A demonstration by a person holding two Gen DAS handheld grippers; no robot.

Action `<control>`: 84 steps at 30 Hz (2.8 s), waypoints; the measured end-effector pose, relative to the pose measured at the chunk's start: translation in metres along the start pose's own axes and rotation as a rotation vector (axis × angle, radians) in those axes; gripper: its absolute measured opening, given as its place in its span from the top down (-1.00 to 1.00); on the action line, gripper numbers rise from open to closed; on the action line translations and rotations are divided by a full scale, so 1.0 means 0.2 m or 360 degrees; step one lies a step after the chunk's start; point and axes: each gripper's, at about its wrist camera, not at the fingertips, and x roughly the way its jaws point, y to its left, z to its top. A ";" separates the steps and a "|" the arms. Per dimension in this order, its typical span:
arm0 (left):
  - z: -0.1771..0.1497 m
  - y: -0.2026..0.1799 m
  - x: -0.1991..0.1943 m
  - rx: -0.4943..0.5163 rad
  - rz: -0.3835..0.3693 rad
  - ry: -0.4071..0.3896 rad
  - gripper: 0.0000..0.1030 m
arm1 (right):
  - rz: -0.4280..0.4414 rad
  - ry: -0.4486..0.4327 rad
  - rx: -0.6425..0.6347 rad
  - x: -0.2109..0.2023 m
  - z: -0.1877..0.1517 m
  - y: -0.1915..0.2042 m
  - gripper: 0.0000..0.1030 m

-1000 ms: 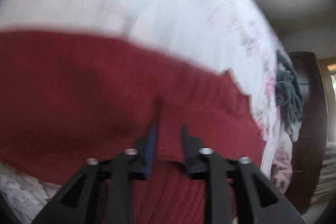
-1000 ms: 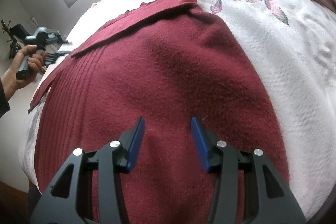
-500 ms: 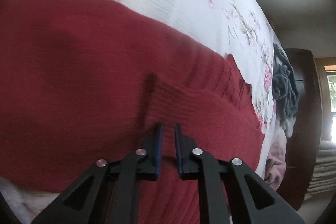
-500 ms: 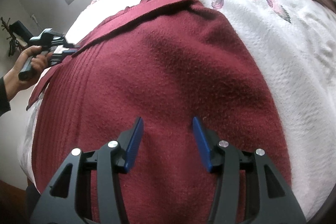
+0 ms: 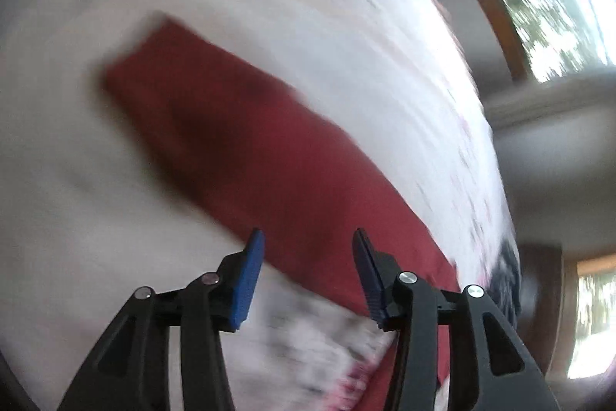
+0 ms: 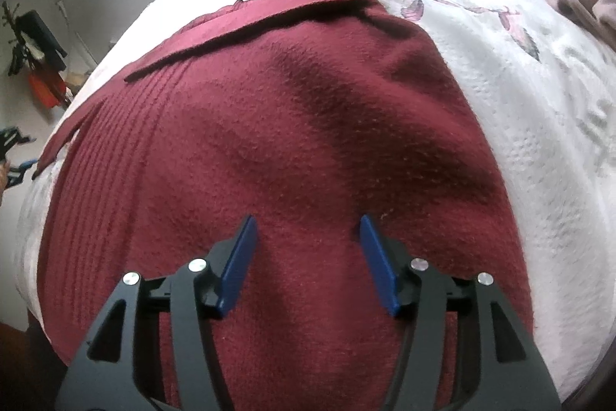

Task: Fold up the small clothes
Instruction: 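Grasp the other sleeve cuff with the left tool and lift it, then fold the held sleeve across the sweater body with the left tool, release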

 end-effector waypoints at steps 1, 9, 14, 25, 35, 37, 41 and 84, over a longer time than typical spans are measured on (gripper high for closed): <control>0.04 0.06 -0.03 -0.0030 0.0027 -0.0040 0.07 | -0.0014 0.0003 -0.0011 0.00 0.00 0.01 -0.11; 0.23 0.33 0.03 -0.0309 0.0065 -0.0157 0.07 | -0.0113 0.0030 -0.0012 0.03 0.00 0.07 -0.24; 0.25 0.26 0.08 -0.0221 0.0120 -0.0179 0.11 | -0.0147 0.0046 -0.0035 0.04 0.01 0.09 -0.28; 0.40 0.07 -0.18 -0.0076 -0.0071 -0.0285 0.84 | -0.0100 0.0105 0.0060 -0.01 0.06 0.09 -0.28; 0.31 -0.70 -0.52 0.0338 -0.0357 -0.0406 0.85 | 0.0015 0.0021 0.0124 -0.24 0.07 0.10 -0.28; 0.28 -0.89 -0.55 0.0447 -0.0383 -0.0415 0.85 | 0.0030 0.0004 0.0141 -0.29 0.07 0.08 -0.28; 0.19 -1.22 -0.53 0.0617 -0.0416 -0.0394 0.85 | 0.0058 -0.0020 0.0193 -0.35 0.08 0.03 -0.28; -1.33 -1.68 0.86 0.1226 -0.0316 0.0648 -0.27 | 0.0444 -0.0026 0.0467 -0.25 0.60 -0.20 -0.48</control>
